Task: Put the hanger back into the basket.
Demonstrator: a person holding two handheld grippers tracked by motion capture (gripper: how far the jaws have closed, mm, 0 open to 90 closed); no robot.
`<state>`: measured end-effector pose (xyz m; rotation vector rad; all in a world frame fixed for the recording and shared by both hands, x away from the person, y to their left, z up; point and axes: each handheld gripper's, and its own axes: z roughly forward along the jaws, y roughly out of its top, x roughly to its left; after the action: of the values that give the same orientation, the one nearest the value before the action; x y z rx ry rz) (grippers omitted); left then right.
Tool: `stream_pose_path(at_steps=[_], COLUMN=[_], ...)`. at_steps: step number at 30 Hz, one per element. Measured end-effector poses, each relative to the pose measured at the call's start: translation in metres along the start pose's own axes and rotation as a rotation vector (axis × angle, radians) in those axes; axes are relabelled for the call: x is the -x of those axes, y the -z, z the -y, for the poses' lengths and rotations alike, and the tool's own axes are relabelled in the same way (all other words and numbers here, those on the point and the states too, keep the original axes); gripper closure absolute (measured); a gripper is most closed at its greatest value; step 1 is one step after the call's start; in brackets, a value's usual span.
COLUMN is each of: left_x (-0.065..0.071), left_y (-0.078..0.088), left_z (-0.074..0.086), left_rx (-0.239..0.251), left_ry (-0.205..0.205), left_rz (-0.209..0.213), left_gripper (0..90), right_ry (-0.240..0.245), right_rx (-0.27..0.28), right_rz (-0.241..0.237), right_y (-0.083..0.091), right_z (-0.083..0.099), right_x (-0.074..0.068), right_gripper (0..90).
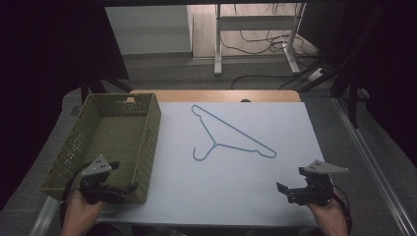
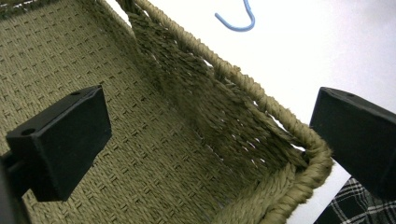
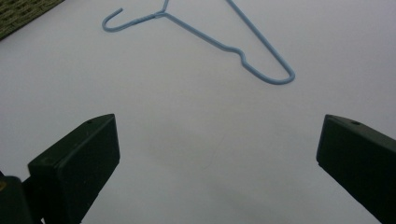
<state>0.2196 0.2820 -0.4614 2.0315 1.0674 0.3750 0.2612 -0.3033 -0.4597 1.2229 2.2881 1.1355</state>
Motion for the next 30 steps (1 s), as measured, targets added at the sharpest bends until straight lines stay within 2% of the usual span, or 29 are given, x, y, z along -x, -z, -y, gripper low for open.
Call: stream_pose_path(at_steps=[6, 9, 11, 20, 24, 25, 30], left_x=[0.0004, 0.0003, -0.0009, -0.0004, 0.0018, 0.0025, 0.0069], left_y=[-0.0020, -0.0007, 0.0014, 0.0008, 0.0022, 0.0027, 0.0035], left_z=[0.0001, -0.0015, -0.0024, -0.0023, -0.0036, -0.0050, -0.0091], left_rx=[-0.005, 0.012, 0.035, 0.012, 0.038, 0.044, 0.051], left_ry=[0.004, 0.004, 0.027, 0.025, 0.021, 0.032, 0.008], left_rz=[0.017, 0.055, 0.099, 0.076, 0.088, 0.105, 0.097], left_gripper=[0.0, 0.0, 0.0, 0.0, 0.0, 0.0, 0.0], right_ry=[0.016, 0.017, 0.012, 0.003, -0.007, -0.012, -0.004], right_rx=[-0.014, -0.018, -0.017, -0.015, -0.008, 0.000, 0.009], right_rz=[0.007, 0.006, 0.007, 0.002, -0.002, -0.007, -0.011], right_y=[-0.0012, -0.0016, -0.0016, -0.0023, -0.0023, -0.0014, 0.0010], right_z=[0.0004, 0.0013, 0.0024, 0.0027, 0.0019, 0.0006, -0.0029], right_x=[-0.0014, -0.0013, -0.0003, 0.0001, 0.0001, -0.0001, -0.0006], right_gripper=[0.0, 0.0, 0.0, 0.0, 0.0, 0.0, 0.0])
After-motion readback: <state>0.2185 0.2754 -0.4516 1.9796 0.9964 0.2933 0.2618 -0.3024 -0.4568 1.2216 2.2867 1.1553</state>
